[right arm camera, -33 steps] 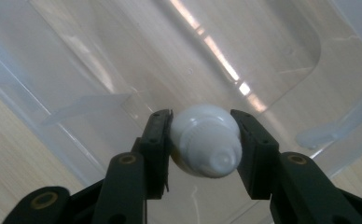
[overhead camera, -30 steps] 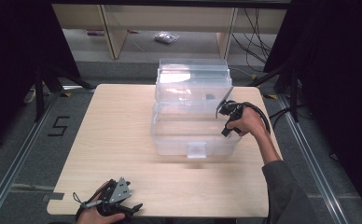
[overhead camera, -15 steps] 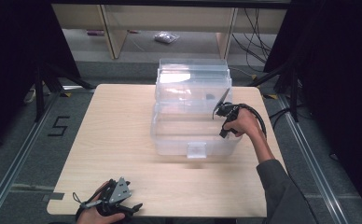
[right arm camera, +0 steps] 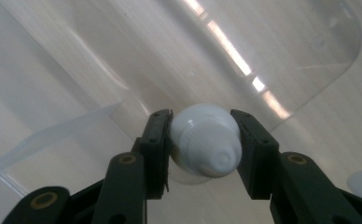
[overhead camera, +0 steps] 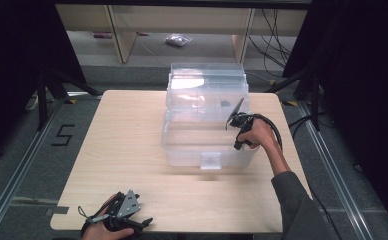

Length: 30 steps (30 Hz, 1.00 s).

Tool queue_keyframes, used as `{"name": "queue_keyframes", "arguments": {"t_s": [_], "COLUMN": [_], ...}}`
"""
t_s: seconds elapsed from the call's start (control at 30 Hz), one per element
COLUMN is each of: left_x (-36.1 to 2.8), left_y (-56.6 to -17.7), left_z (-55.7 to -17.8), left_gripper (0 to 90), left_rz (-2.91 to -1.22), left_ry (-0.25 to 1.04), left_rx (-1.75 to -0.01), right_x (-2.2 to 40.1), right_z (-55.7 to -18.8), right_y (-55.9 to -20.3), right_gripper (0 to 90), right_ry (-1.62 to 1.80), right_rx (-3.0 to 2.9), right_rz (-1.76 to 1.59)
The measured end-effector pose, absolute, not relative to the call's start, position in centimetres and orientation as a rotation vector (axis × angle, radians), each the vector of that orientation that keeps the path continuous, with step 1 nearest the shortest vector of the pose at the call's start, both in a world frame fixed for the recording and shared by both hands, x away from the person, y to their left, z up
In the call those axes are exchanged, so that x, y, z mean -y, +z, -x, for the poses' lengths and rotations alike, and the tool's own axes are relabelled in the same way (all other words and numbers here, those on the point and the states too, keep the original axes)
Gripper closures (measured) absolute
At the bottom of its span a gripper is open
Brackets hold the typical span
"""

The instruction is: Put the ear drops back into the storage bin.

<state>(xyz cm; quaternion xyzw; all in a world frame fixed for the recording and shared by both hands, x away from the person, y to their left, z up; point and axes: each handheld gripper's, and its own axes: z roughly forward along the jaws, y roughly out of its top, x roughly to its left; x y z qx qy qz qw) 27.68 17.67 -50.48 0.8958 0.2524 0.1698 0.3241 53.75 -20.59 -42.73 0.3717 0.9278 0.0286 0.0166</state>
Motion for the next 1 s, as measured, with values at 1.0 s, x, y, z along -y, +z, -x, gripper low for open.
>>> {"name": "queue_keyframes", "arguments": {"t_s": [1.0], "left_x": [-17.6], "left_y": [-50.6], "left_z": [-27.7], "left_gripper": [15.6], "left_rz": [-2.337], "left_ry": [0.432], "left_rx": [-0.689], "right_x": [20.7], "right_z": [-53.1], "right_y": [-41.6], "right_gripper": [38.9], "right_ry": [0.188], "right_rx": [-2.841], "right_rz": [-1.243]}}
